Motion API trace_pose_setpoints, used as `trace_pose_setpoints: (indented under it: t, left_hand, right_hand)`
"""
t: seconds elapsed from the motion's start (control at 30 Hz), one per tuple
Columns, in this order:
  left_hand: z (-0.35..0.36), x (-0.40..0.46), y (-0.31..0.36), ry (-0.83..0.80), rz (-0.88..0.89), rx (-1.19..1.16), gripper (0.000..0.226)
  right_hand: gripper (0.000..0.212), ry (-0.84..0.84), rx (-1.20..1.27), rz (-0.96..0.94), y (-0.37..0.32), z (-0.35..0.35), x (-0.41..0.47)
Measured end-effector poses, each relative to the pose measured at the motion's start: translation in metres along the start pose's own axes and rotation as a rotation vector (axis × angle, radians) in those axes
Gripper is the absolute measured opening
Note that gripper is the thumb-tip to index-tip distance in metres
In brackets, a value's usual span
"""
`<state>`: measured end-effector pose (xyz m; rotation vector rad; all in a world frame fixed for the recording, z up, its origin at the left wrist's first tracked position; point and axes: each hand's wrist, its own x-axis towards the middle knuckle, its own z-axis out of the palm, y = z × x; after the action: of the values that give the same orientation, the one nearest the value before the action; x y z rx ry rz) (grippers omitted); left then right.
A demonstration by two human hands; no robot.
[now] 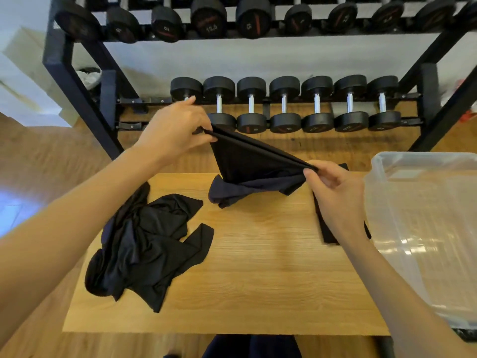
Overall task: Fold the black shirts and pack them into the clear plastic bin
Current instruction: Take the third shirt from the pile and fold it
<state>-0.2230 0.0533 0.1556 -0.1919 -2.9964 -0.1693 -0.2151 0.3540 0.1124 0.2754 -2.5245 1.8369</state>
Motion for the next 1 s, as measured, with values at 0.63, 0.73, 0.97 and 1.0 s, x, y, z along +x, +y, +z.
trace_pose_setpoints:
  t: [0.63,0.73,0.97,1.0]
  left_hand:
    - [-0.100,-0.043,0.036,0.275,-0.059,-0.294,0.021]
    - [-0.096,-0.047,0.035,0.223,-0.152,-0.480,0.033]
    - [-0.082,-0.052,0.026,-0.083,-0.193,-0.735,0.015]
    - [-0.079,-0.051,0.025,-0.085,-0.205,-0.751,0.019]
  right_hand:
    - [0.021,0.004,-0.062,-0.233,-0.069,-0.024,0.029]
    - [0.016,-0.031,-0.029,-0.208,-0.072,-0.027,0.029]
    - [0.019,-0.094,-0.100,-0.202,-0.064,-0.034,0.037]
    - [0.020,-0.093,-0.113,-0.201,-0.062,-0.035,0.039]
